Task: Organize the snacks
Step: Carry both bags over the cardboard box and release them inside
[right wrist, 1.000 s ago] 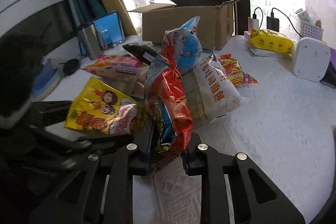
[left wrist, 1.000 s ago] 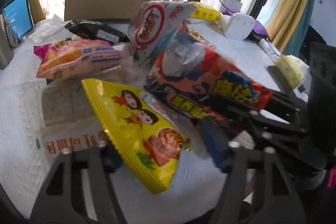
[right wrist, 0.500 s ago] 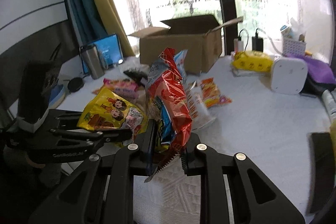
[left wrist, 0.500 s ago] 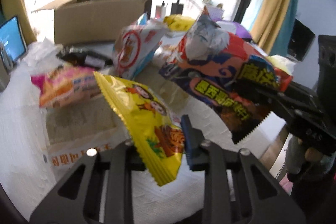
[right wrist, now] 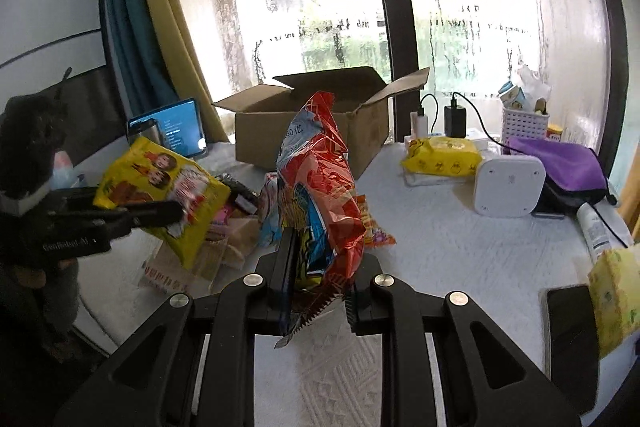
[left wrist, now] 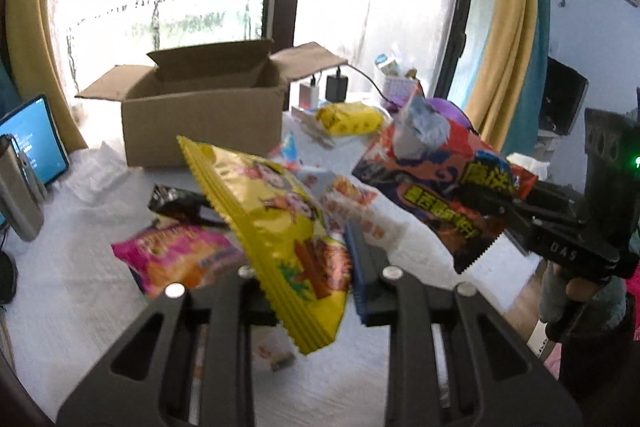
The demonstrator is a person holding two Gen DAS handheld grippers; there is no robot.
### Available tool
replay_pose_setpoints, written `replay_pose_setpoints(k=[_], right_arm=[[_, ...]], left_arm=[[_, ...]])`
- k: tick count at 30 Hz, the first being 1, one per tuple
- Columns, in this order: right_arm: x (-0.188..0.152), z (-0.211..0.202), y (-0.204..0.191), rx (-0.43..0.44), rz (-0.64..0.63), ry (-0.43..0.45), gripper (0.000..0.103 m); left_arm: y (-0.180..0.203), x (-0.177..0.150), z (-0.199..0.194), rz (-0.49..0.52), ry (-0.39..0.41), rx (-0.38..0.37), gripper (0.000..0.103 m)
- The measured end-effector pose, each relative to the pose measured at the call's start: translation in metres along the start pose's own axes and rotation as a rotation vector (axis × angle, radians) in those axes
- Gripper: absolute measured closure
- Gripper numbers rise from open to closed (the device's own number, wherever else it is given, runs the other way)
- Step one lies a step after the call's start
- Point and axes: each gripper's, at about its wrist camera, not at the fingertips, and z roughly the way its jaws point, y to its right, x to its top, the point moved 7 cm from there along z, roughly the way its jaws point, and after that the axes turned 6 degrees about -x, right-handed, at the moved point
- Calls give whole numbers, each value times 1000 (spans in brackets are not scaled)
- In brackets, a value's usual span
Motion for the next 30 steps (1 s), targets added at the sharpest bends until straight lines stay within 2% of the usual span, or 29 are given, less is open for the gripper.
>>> replay_pose_setpoints(k=[13,24,30], right_arm=[[37,36,-6,-25,-33,3,81],[84,77,-9,-53,-65,34,81],[111,105,-9,-99,-146,49,81]], left_arm=[[-54,42,-1,23,75,29,77],[-102,82,11,39,130,44,77],[-127,100,24,41,145,61,77]])
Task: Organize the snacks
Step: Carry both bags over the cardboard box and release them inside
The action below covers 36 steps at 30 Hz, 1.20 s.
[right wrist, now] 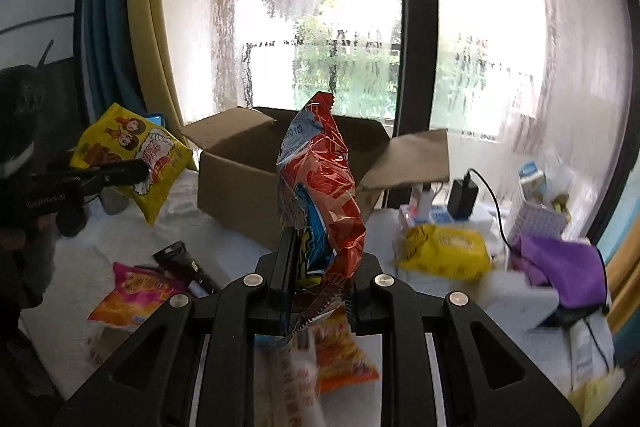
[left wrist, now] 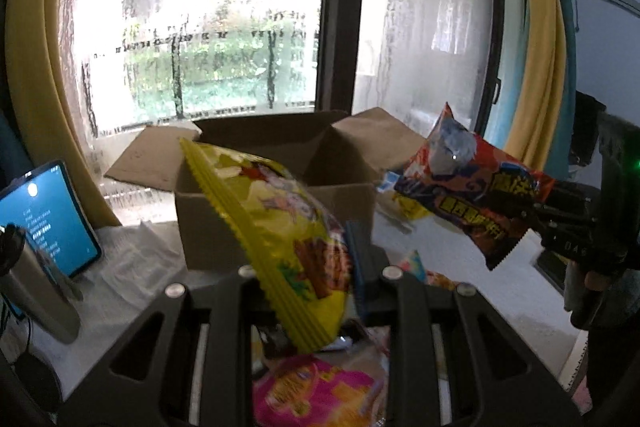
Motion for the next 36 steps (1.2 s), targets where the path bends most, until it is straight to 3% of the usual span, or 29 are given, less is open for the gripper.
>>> replay_pose_setpoints(k=[8,22,30,31,33,35,36], right_arm=[[30,40,1,-22,-61,21,81],[57,128,1,-55,-128,3,81],[60,179,1,-91,-169,-7,81],[60,183,2,-97,-177,-11,79],[59,193,4,-119,-185,-32,71],[60,191,6,-112,-167,-25,61],[61,188,6,-107,-162,-21,58]], left_arm=[[-26,27,39,33,8,15,77],[-77,63,122,-31,-2,14,77],[-99,65,177,-34,-83,13,75],[-101,64,184,-32,-101,21,73],[-103,64,190,-47,-110,40,58],[-103,65,190,-69,-99,25,36],[-101,66,187,-76,-93,19,35]])
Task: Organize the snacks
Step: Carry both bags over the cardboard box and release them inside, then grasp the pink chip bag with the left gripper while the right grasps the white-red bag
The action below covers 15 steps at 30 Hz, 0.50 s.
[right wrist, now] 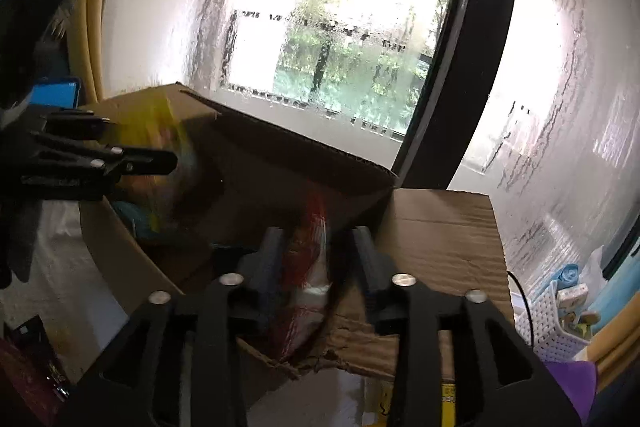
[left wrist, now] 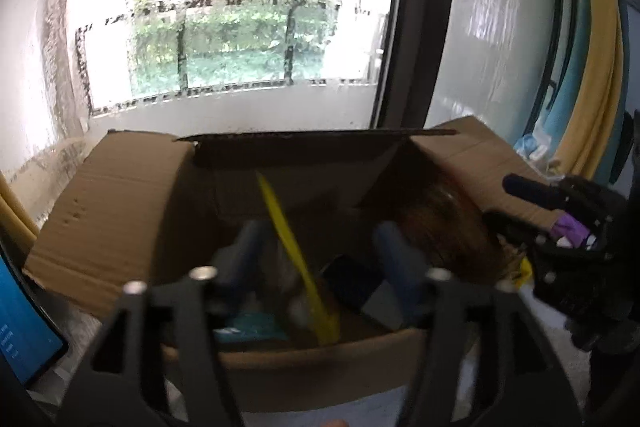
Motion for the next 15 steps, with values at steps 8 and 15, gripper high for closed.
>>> replay_pose_setpoints(k=[8,15], right_arm=[[-6,-45,5,18,50,18,58],[-12,-94,-5,40,77,37,55]], left_arm=[[16,-5,-53,-12,39,-9,34],[39,-23,-99,-23,55,-36,33]])
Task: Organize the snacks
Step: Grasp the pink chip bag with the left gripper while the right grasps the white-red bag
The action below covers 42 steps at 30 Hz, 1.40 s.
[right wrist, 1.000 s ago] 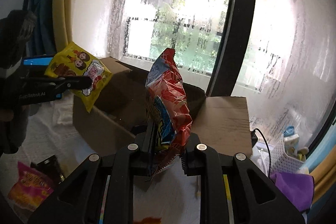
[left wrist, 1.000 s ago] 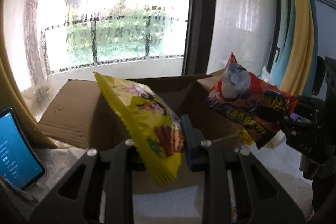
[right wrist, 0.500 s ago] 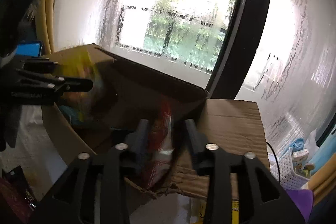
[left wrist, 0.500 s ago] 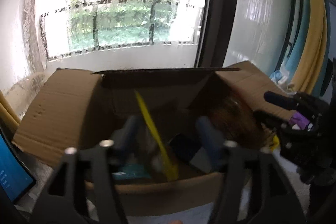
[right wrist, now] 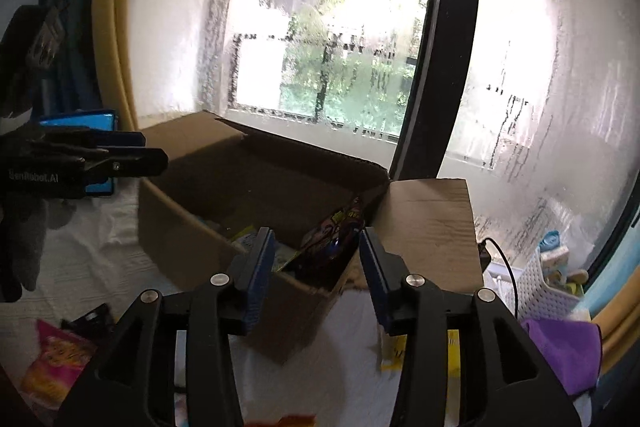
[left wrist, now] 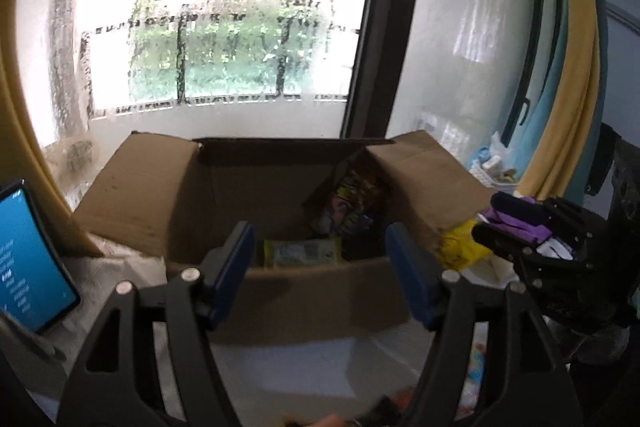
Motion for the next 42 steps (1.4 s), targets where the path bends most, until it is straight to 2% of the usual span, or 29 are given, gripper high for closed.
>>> replay_pose_setpoints(k=[10,18,20,22,28,36,42], right_arm=[[-20,-48,-11,34,41,-10,42],[-48,-62,-21,58,70,-55,39],[-57,-62,-23,63,77,-73,39],[-66,-62,-25,73,88,-89,38],[-94,-58,-38,125,113,-152,30],[-120,-46,-56,175,133,-212,27],[-132,-38,-62,192,154,-242,26]], left_arm=[[29,-47,-44,-12,-35,-24,33],[29,-89,-59,-73,-77,-28,31],[27,-103,-63,-98,-93,-29,25],[27,-114,-66,-115,-104,-24,24],[19,-157,-73,-188,-168,42,23],[11,-202,-91,-343,-180,57,20],[6,-221,-89,-410,-212,70,19]])
